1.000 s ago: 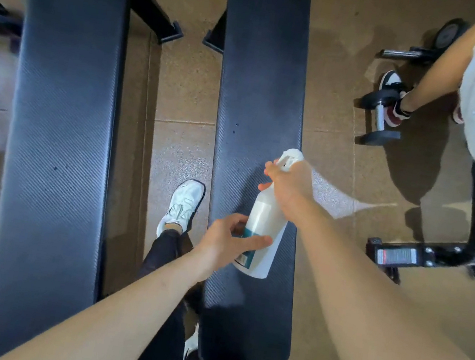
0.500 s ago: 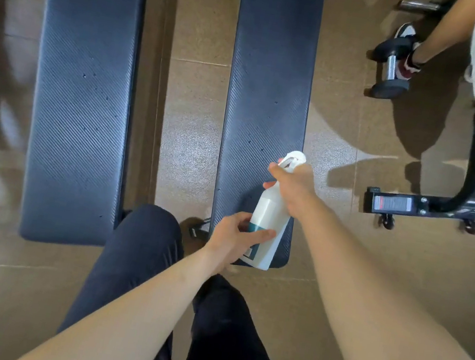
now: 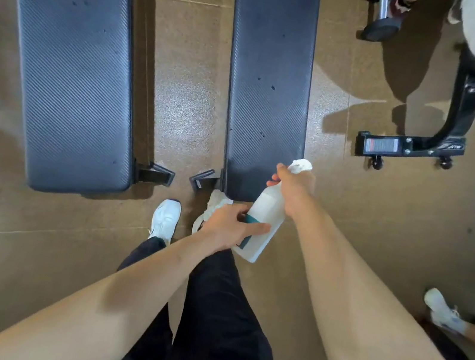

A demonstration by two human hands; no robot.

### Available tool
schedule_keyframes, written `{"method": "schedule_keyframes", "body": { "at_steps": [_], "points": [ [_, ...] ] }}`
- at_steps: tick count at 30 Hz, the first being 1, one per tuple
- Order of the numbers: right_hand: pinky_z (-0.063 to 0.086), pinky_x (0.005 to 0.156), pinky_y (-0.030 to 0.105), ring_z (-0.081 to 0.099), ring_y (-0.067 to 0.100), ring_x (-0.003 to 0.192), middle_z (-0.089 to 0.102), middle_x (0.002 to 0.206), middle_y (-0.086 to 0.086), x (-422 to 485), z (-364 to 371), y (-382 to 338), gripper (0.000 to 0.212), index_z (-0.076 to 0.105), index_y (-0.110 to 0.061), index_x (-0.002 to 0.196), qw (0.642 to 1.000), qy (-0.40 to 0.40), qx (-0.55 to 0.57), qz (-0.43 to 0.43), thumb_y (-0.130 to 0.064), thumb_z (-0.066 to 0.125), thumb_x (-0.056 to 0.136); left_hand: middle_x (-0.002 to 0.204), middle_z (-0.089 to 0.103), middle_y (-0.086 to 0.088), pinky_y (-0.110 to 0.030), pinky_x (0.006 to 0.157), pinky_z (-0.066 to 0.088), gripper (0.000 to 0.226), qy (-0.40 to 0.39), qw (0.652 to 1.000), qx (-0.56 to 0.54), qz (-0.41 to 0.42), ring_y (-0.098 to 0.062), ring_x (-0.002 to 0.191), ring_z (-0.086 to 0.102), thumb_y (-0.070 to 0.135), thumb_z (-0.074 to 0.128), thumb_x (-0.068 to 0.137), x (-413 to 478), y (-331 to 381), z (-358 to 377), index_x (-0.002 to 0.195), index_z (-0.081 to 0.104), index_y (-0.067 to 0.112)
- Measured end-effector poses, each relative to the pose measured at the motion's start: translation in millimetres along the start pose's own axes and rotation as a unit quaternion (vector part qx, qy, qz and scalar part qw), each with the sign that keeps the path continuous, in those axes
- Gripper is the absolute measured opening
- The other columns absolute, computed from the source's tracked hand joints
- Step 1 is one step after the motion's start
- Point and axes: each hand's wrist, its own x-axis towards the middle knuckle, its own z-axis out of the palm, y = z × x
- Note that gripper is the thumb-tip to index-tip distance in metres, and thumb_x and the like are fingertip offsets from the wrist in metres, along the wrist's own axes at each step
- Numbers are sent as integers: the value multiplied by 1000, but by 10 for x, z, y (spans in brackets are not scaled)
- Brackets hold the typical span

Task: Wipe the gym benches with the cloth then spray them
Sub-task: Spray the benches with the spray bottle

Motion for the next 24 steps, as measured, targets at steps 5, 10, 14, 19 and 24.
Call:
{"method": "schedule_keyframes", "body": {
  "at_steps": [5, 10, 14, 19, 24],
  "points": [
    [58, 65, 29, 73, 12, 61, 73, 88, 2, -501, 178, 562, 28, 63, -11, 115, 999, 12, 31, 31, -29, 70, 95, 84, 63, 4, -30, 70, 48, 41, -17, 997, 68, -15, -15, 79, 62, 55, 81, 79, -350, -496, -168, 91, 67, 18],
    [52, 54, 21, 74, 11, 61, 69, 98, -4, -877, 550, 651, 27, 61, -18, 118, 998, -52, 1, -20, -29, 71, 95, 93, 63, 4, -28, 71, 47, 47, 25, 999, 37, -20, -15, 87, 61, 52, 82, 79, -687, -896, -391, 108, 68, 18],
    [54, 55, 26, 72, 17, 56, 70, 94, 6, -1177, 1148, 610, 15, 62, -14, 102, 988, -137, -11, -72, -20, 72, 93, 108, 66, 6, -30, 78, 54, 60, 99, 994, -18, -45, -15, 100, 64, 57, 84, 73, -994, -1206, -703, 120, 65, 25],
    [59, 69, 38, 74, 18, 60, 71, 87, -1, -1654, 1841, 505, 12, 60, -20, 98, 959, -257, -58, -108, -22, 71, 94, 109, 74, 1, -42, 88, 61, 67, 184, 975, -112, -47, -21, 102, 71, 60, 87, 62, -1472, -1523, -1125, 117, 70, 25],
    [52, 54, 20, 68, 13, 51, 70, 85, 7, -2022, 2332, 500, 25, 63, -4, 105, 951, -264, -106, -124, -27, 67, 97, 104, 76, 2, -40, 88, 61, 63, 216, 961, -162, -53, -19, 99, 72, 54, 90, 61, -1795, -1729, -1427, 113, 72, 24]
  ]
}}
